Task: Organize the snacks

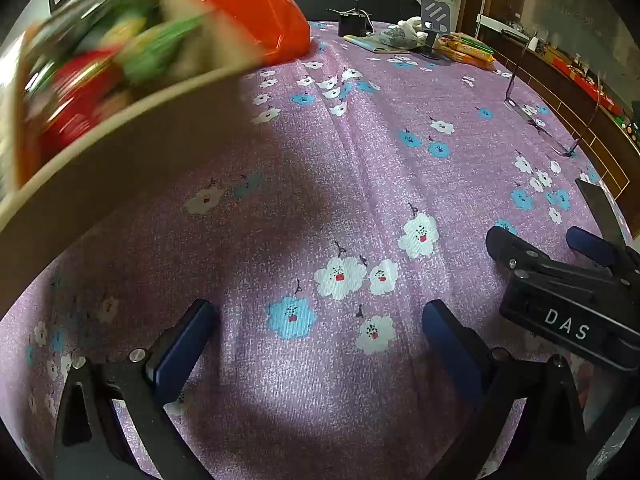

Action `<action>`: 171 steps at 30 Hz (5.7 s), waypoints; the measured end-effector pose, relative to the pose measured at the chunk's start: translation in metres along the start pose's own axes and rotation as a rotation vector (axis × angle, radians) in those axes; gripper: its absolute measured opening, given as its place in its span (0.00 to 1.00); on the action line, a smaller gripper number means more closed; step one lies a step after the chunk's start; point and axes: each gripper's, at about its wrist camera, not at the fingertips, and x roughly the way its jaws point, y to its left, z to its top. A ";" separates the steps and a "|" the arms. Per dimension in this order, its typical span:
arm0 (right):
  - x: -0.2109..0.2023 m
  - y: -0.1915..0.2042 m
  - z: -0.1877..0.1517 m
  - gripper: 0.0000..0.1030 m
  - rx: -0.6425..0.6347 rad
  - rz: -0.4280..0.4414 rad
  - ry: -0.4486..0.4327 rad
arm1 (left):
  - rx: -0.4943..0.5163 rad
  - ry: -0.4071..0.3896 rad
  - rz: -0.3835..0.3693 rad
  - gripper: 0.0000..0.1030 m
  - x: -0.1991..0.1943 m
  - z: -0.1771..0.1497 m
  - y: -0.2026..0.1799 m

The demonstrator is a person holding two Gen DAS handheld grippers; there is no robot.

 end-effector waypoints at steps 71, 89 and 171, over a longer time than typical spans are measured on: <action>0.001 -0.001 0.000 0.99 -0.001 -0.004 -0.002 | 0.000 0.000 0.002 1.00 -0.001 0.000 0.007; -0.014 -0.024 -0.003 0.99 0.036 0.183 0.020 | 0.023 0.045 -0.017 1.00 -0.004 -0.002 0.009; -0.109 0.111 -0.105 0.41 -0.433 0.648 -0.098 | 0.183 -0.140 -0.222 0.62 -0.084 -0.105 0.130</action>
